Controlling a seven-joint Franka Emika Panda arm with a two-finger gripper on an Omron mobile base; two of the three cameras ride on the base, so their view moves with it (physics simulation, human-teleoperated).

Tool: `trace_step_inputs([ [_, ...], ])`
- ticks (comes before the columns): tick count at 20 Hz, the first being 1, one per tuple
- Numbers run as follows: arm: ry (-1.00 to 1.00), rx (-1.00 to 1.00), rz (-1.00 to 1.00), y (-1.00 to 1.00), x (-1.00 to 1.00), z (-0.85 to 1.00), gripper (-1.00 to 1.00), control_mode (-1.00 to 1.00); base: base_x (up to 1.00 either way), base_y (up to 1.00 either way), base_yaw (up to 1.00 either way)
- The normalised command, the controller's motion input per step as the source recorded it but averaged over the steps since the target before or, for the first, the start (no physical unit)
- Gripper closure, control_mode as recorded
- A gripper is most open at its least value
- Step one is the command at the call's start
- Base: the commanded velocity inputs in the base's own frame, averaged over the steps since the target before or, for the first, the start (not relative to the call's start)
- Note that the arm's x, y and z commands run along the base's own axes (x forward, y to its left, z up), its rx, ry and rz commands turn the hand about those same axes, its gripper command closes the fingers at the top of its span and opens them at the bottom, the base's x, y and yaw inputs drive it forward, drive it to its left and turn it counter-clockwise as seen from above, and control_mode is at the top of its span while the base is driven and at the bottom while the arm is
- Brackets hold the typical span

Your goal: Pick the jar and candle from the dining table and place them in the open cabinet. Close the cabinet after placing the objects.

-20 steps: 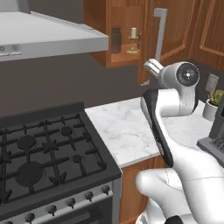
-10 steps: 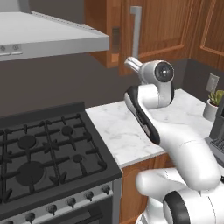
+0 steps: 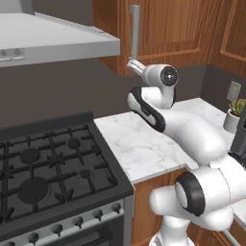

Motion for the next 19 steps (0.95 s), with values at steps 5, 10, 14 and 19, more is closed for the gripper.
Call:
trace_step_inputs([
  [5, -0.07, 0.05, 0.10, -0.22, 0.68, 0.00, -1.00, -1.00, 0.00, 0.00, 0.00],
  [10, -0.08, 0.03, 0.09, -0.17, 0.60, 0.00, -1.00, -1.00, 0.00, 0.00, 0.00],
  [14, -0.05, 0.00, 0.06, -0.01, 0.62, 0.00, -1.00, -1.00, 0.00, 0.00, 0.00],
  [19, 0.00, 0.00, 0.01, 0.00, 0.63, 0.00, -1.00, -1.00, 0.00, 0.00, 0.00],
])
